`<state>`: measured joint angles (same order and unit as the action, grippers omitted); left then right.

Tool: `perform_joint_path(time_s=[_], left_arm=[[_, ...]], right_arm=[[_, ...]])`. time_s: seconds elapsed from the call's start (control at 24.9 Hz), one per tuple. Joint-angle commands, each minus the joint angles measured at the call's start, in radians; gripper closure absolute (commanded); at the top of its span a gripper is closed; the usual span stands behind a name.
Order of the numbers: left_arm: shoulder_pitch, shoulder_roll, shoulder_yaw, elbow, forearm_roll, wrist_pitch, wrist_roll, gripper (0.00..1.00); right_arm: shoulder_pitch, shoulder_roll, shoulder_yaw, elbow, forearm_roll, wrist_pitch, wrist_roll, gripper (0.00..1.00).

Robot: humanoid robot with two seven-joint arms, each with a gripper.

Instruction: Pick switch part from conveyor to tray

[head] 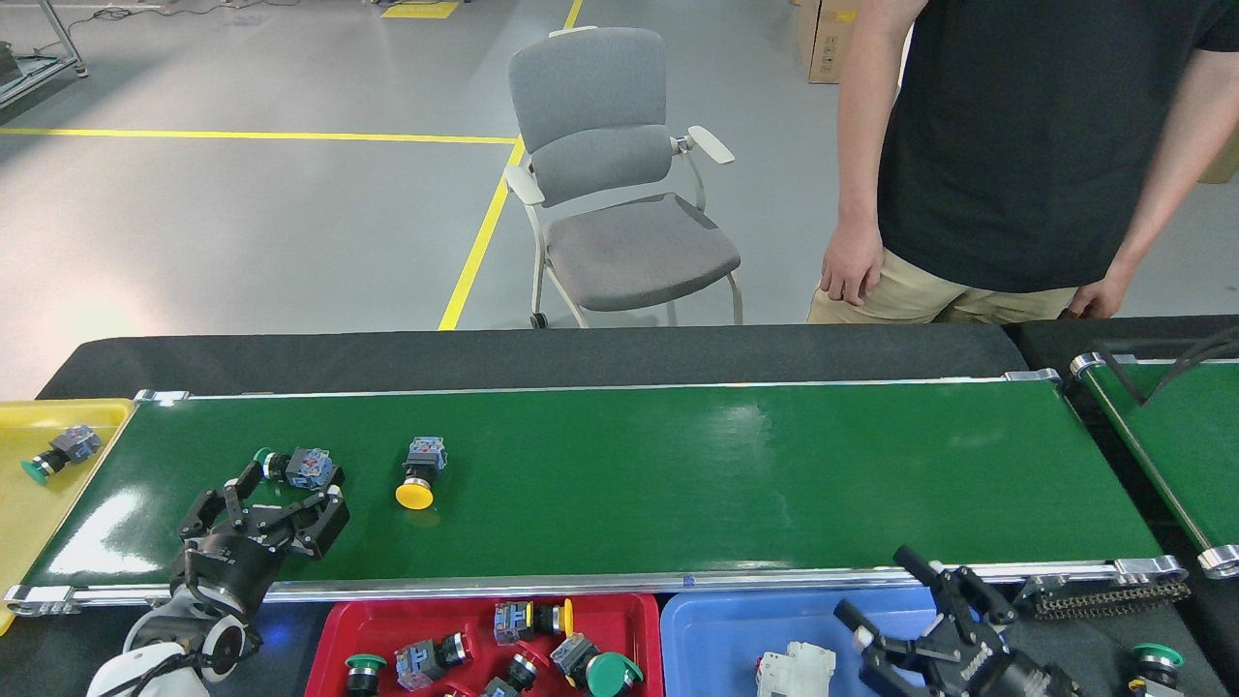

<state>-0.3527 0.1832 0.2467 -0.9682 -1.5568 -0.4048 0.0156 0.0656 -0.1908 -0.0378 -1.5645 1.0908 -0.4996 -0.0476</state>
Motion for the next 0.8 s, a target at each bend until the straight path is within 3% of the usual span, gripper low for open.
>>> perform_joint_path(time_s=[0.0, 0.24, 0.32, 0.44, 0.56, 0.76], left_arm=[[-0.042, 0.018, -0.024, 0.029, -0.002, 0.040, 0.004, 0.00], [-0.126, 0.058, -0.101, 0.200, -0.002, 0.215, 0.021, 0.02], [-0.147, 0.067, -0.101, 0.246, 0.000, 0.248, 0.041, 0.20], [-0.158, 0.082, -0.098, 0.286, 0.007, 0.242, 0.101, 0.64], [-0.158, 0.082, -0.098, 0.298, 0.007, 0.241, 0.115, 0.78], [-0.144, 0.081, -0.101, 0.287, 0.011, 0.224, 0.116, 0.86]], right_arm=[[-0.026, 0.025, -0.007, -0.012, 0.004, 0.185, 0.009, 0.02], [-0.029, 0.143, -0.007, -0.016, 0.098, 0.432, 0.002, 0.02], [-0.015, 0.157, -0.007, -0.020, 0.100, 0.444, 0.000, 0.02], [0.014, 0.174, -0.010, -0.026, 0.100, 0.447, -0.035, 0.02], [0.045, 0.169, -0.014, -0.025, 0.100, 0.446, -0.049, 0.02], [0.049, 0.168, -0.010, -0.046, 0.100, 0.440, -0.063, 0.02]])
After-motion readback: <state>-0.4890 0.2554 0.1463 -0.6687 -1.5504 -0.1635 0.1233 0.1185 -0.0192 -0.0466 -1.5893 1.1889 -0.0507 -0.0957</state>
